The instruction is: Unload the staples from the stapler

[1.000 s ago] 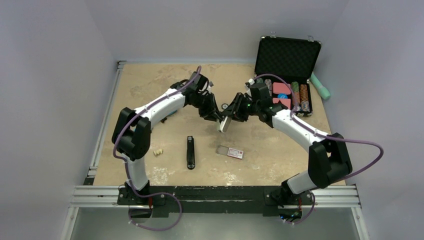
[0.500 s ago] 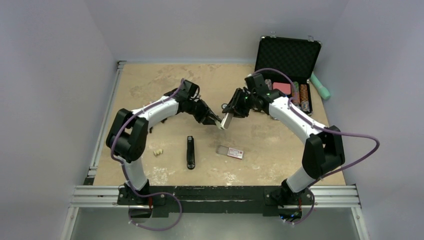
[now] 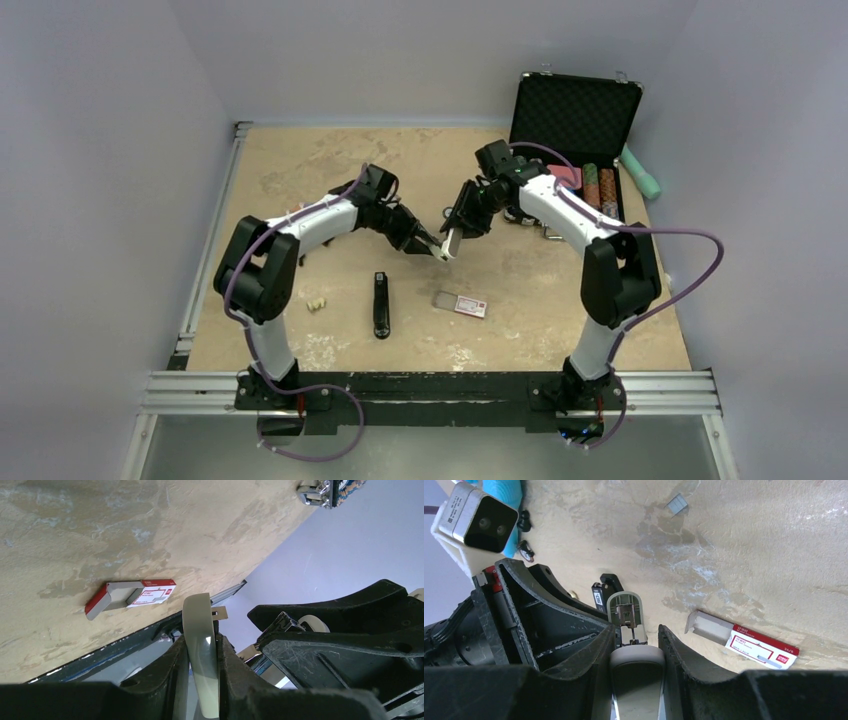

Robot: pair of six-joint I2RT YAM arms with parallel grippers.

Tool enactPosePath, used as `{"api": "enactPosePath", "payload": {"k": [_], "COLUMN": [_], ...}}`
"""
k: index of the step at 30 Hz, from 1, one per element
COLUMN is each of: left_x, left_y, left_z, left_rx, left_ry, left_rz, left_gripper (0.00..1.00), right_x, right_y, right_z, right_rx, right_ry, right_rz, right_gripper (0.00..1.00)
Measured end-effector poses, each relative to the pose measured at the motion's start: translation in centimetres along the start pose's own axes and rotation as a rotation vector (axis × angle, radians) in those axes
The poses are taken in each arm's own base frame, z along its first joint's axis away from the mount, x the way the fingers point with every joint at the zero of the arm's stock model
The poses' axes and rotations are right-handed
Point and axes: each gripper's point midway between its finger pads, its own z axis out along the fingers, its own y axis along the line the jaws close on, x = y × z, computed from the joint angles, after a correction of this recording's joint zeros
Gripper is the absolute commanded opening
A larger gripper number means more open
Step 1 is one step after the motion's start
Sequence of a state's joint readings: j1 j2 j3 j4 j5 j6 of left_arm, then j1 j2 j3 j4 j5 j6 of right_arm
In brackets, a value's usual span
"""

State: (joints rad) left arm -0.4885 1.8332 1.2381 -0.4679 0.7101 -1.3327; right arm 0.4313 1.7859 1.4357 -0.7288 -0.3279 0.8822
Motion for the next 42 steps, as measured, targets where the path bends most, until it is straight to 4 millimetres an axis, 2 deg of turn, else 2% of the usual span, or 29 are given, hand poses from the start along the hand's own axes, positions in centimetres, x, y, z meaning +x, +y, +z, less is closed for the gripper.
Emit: {"api": "enactPosePath", "payload": {"k": [7, 13, 22, 27, 28, 33, 36, 37, 42], "left_x": [0.0, 0.0, 0.3, 0.3, 0.3, 0.6, 0.8, 0.9, 1.6], "left_y": [0.1, -0.7, -5.2, -6.4, -6.6, -8.4, -9.1, -9.4, -10.7], "left_z": [0.1, -0.2, -2.2, -2.6, -2.6, -3.6, -4.9, -5.4, -8.5], "left_rx": [-0.003, -0.009, 0.052, 0.088, 0.097, 0.15, 0.172, 0.182, 0.241], "left_ry": [0.002, 0.004, -0.022, -0.029, -0.029, -0.045, -0.063, -0.072, -0.123], "left_rz": [0.006, 0.031, 0.194, 0.215, 0.218, 0.274, 0.327, 0.347, 0.416], "left_gripper": [0.0, 0.0, 0.0, 0.0, 0.02, 0.63, 0.94, 0.99, 1.0], "right_x": [0.1, 0.0, -2.0, -2.2, -2.2, -2.9, -4.0, -4.3, -5.0], "right_y": [0.0, 0.7, 2.9, 3.5, 3.6, 4.3, 4.6, 4.8, 6.2], "right_z": [0.0, -0.7, -5.6, -7.8, -8.2, -10.0, -11.7, -12.5, -15.6], "right_rx": [0.004, -0.03, -0.159, -0.219, -0.228, -0.272, -0.3, -0.311, -0.371], "right_ry": [0.011, -0.007, -0.159, -0.228, -0.239, -0.296, -0.355, -0.376, -0.461], "right_rz": [0.002, -0.025, -0.098, -0.133, -0.137, -0.168, -0.17, -0.174, -0.199], "right_gripper": [0.0, 0.0, 0.0, 0.0, 0.0, 0.0, 0.0, 0.0, 0.0]}}
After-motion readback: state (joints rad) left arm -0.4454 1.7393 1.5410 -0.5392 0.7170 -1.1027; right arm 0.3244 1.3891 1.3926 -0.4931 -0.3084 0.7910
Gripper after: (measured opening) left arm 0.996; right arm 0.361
